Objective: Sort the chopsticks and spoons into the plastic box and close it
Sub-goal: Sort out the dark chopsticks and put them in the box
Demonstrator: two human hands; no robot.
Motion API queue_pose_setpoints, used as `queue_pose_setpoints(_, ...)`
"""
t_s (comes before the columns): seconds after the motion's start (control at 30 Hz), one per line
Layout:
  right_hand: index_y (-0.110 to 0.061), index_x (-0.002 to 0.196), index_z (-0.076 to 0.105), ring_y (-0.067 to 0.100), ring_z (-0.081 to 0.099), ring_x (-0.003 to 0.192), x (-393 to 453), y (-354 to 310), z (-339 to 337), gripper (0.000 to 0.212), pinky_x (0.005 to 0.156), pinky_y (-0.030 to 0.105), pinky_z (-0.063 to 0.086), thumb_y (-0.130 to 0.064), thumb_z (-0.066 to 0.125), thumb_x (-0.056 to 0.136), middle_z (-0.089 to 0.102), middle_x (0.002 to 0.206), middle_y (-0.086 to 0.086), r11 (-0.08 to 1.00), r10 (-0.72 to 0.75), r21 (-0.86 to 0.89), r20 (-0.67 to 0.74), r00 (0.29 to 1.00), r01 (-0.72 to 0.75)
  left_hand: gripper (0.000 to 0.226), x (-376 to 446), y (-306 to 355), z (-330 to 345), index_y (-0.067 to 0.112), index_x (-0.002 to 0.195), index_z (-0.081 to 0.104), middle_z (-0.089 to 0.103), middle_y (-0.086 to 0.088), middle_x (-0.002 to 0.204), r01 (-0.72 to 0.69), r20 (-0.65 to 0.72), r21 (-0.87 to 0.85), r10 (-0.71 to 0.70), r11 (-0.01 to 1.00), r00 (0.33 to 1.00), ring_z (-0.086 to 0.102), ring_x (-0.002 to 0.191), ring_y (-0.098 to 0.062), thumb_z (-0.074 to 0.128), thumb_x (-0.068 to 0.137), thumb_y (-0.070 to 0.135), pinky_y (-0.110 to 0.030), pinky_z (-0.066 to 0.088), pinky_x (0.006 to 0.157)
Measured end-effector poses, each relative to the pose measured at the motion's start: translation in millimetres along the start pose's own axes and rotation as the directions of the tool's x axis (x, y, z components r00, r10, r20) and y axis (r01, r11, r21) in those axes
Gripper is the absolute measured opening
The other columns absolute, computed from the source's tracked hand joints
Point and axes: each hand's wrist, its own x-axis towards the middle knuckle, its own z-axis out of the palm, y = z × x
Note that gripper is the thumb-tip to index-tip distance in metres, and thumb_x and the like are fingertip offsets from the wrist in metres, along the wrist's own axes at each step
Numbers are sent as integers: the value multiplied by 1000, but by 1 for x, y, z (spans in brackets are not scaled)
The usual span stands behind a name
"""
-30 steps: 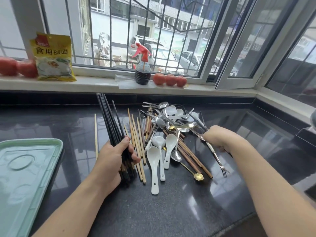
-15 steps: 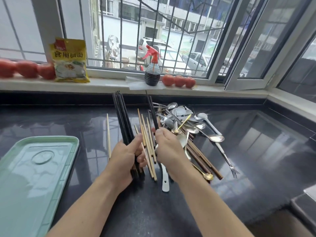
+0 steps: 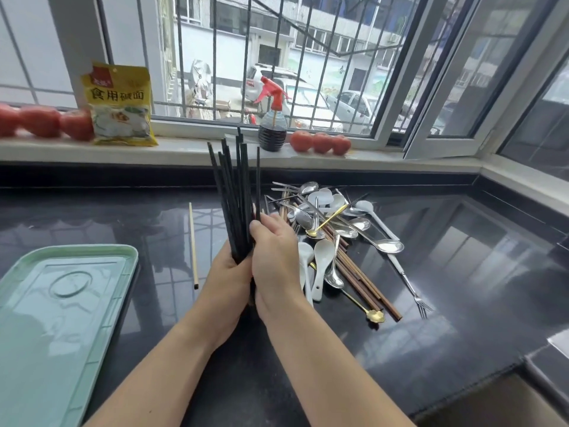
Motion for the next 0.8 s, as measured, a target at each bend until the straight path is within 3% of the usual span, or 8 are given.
queue_pose_setpoints(0.1,-33,95,76,12,60,122,-10,-5,-2,32,106,32,48,-24,45,99,68,120,-8,995,-57,-66,173,983,70,24,1,0,-4,21,115,68,77,-2,100,-104,-3,127,106,986,994,73,97,-21,54,104,5,-38,59,81)
queue_pose_setpoints(0.2,-24,129,67,3,58,124,-7,-8,-26,33,111,29,43,-28,45,105,67,128,-9,947,-141,-238,298,944,216,14,7,-1,-13,15,99,63,65,-6,79,-218,-120,271,258,937,959,62,73,-19,54,104,5,-37,54,63)
queue_pose_setpoints(0.27,-19,138,60,4,51,128,19,-12,-61,35,112,29,39,-25,47,105,60,137,-7,822,-227,-483,207,952,301,10,11,-2,-20,18,98,58,56,-12,77,-265,-172,346,338,900,925,55,67,-21,56,104,11,-39,54,62)
queue_pose_setpoints(0.33,-14,131,63,13,52,125,56,-14,-108,35,109,34,41,-14,47,101,60,133,-2,701,-251,-677,62,966,225,8,11,-5,-22,20,98,57,57,-14,79,-271,-199,380,364,884,910,59,71,-22,57,104,14,-40,55,67)
queue_pose_setpoints(0.47,-11,118,71,30,56,119,135,-6,-182,42,102,43,46,-3,39,90,66,122,10,403,-195,-913,-11,981,70,8,12,-14,-14,21,100,58,64,-2,72,-142,-215,344,225,928,950,61,63,-24,58,103,14,-35,57,51)
queue_pose_setpoints(0.6,-14,129,64,33,53,124,191,-8,-213,46,102,43,47,-2,43,90,60,134,11,311,-140,-949,-2,990,42,10,16,-21,-12,12,96,60,59,3,63,-95,-165,418,178,903,970,57,60,-16,55,102,5,-34,53,63)
queue_pose_setpoints(0.7,-19,129,65,33,54,124,234,-20,-227,38,100,37,48,-11,55,93,63,133,9,280,-161,-960,-62,985,-15,10,26,-20,-6,11,94,59,55,0,60,-108,-191,497,229,861,955,53,55,-16,56,101,5,-49,54,63)
queue_pose_setpoints(0.8,-25,124,68,30,55,124,260,-27,-229,37,102,34,47,-10,59,91,63,133,4,299,-54,-952,-81,995,-61,11,46,-19,-1,13,93,58,55,-9,62,-131,-246,540,305,831,920,55,55,-20,54,101,6,-54,56,65)
